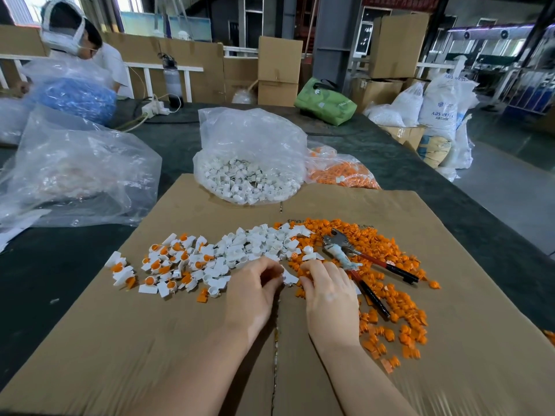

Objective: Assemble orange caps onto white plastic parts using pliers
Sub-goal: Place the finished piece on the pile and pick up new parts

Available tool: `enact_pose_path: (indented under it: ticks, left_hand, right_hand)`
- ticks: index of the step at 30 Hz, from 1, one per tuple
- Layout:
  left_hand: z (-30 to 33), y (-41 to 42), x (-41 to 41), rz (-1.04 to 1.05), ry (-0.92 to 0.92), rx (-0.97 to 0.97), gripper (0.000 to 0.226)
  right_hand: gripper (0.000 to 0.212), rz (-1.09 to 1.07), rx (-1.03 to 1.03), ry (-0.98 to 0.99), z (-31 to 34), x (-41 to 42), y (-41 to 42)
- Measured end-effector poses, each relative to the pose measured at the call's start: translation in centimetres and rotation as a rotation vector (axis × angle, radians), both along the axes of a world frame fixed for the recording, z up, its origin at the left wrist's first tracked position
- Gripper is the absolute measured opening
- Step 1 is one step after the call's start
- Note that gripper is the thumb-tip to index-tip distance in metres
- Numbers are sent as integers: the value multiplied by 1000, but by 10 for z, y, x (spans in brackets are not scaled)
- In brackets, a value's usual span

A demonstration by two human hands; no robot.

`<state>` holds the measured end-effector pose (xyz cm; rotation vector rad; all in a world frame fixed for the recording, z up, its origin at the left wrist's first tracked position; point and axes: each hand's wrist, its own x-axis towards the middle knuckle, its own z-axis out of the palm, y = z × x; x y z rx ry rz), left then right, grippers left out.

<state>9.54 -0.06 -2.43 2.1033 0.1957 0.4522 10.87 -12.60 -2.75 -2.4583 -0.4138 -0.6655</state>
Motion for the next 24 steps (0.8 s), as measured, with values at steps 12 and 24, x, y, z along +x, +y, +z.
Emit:
enact_pose_path:
  ticks: [12, 24]
  left_hand:
    - [-6, -6, 12, -6, 132, 612, 34]
    - [5, -1, 1, -147, -103, 341, 15]
  right_hand:
    - [8, -45, 19, 2, 0, 0, 0]
    - [17, -22, 68, -52, -1, 1, -1]
